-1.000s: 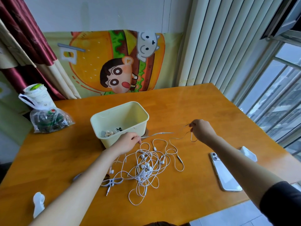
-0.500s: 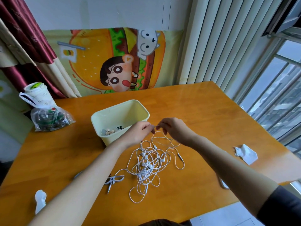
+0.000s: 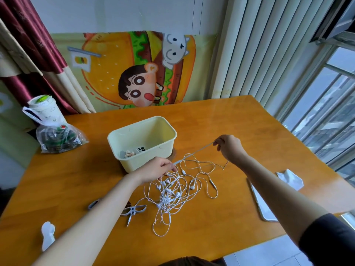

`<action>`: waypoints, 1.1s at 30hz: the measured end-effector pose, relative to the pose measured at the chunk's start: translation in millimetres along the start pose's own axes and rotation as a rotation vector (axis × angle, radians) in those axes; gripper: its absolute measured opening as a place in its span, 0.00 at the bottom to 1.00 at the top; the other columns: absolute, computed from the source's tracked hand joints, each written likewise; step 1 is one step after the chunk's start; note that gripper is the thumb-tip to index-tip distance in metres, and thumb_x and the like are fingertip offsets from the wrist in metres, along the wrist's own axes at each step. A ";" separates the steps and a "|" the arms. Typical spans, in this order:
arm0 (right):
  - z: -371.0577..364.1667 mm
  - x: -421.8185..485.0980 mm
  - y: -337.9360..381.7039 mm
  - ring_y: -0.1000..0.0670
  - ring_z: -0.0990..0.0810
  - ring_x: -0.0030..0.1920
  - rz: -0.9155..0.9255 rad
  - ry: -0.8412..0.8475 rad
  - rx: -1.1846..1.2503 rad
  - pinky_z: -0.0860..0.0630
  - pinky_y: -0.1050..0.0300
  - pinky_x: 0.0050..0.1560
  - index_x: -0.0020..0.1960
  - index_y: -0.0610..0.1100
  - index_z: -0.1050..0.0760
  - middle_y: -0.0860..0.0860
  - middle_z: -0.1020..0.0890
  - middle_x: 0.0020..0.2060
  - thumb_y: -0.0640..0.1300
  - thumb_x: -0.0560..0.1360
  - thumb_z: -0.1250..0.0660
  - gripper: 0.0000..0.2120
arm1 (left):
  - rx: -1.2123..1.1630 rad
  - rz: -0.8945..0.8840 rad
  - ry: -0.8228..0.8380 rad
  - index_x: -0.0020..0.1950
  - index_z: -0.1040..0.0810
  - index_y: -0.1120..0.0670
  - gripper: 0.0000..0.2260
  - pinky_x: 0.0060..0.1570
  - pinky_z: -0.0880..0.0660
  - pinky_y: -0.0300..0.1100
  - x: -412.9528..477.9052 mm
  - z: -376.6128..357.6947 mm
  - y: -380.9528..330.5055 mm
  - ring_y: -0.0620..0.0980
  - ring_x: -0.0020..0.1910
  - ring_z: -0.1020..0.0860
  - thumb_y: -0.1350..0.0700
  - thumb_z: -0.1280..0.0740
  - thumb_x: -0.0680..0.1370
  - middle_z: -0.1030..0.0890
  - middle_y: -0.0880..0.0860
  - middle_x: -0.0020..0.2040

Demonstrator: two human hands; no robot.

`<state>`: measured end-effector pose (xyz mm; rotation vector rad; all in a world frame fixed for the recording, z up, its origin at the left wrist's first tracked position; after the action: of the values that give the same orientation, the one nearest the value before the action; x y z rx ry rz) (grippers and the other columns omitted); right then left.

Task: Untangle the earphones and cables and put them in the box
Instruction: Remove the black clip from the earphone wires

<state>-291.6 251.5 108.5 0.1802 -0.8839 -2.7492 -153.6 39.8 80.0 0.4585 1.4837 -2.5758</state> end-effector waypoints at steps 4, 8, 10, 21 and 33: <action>3.0 4.6 -8.8 0.47 0.24 0.38 -0.051 -0.040 -0.003 0.33 0.68 0.29 0.45 0.39 0.21 0.46 0.21 0.35 0.32 0.78 0.45 0.14 | 0.028 0.084 0.061 0.49 0.20 0.56 0.12 0.38 0.30 0.38 -1.8 -1.7 10.7 0.43 0.31 0.30 0.57 0.42 0.83 0.30 0.50 0.32; -3.8 -5.6 -7.2 0.41 0.21 0.46 -0.075 -0.044 -0.140 0.27 0.54 0.41 0.51 0.40 0.22 0.41 0.18 0.47 0.32 0.76 0.44 0.13 | 0.001 0.003 -0.096 0.46 0.21 0.56 0.12 0.45 0.25 0.46 2.2 5.6 6.7 0.44 0.31 0.27 0.59 0.43 0.82 0.28 0.50 0.31; -13.5 -13.3 0.4 0.40 0.22 0.54 -0.003 0.017 -0.240 0.26 0.51 0.48 0.59 0.40 0.25 0.41 0.20 0.55 0.32 0.77 0.43 0.15 | -0.079 -0.067 -0.151 0.47 0.21 0.55 0.10 0.46 0.23 0.46 4.5 7.1 -4.2 0.42 0.29 0.28 0.59 0.41 0.82 0.30 0.50 0.30; -40.1 -50.8 84.6 0.45 0.21 0.45 0.362 0.376 0.001 0.28 0.57 0.44 0.58 0.36 0.28 0.43 0.20 0.47 0.38 0.80 0.43 0.10 | -0.144 -0.171 -0.157 0.37 0.22 0.52 0.13 0.29 0.37 0.33 16.0 -1.4 -25.4 0.44 0.28 0.34 0.57 0.38 0.81 0.31 0.47 0.27; -34.3 -42.2 69.1 0.59 0.27 0.29 0.292 0.291 -0.011 0.32 0.72 0.29 0.46 0.39 0.20 0.49 0.21 0.34 0.39 0.80 0.42 0.13 | -0.237 -0.100 -0.104 0.52 0.25 0.52 0.04 0.35 0.29 0.33 11.1 -16.7 5.4 0.42 0.36 0.25 0.60 0.35 0.79 0.25 0.49 0.37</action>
<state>-230.9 189.5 123.0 0.4037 -0.7493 -2.3807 -159.4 51.8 64.1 0.2231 1.7859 -2.4098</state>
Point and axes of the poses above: each hand's wrist, its own x-axis towards the middle knuckle, its own z-axis out of the back of the hand, y = z × x, the point moved 2 cm from there along x, towards the middle knuckle
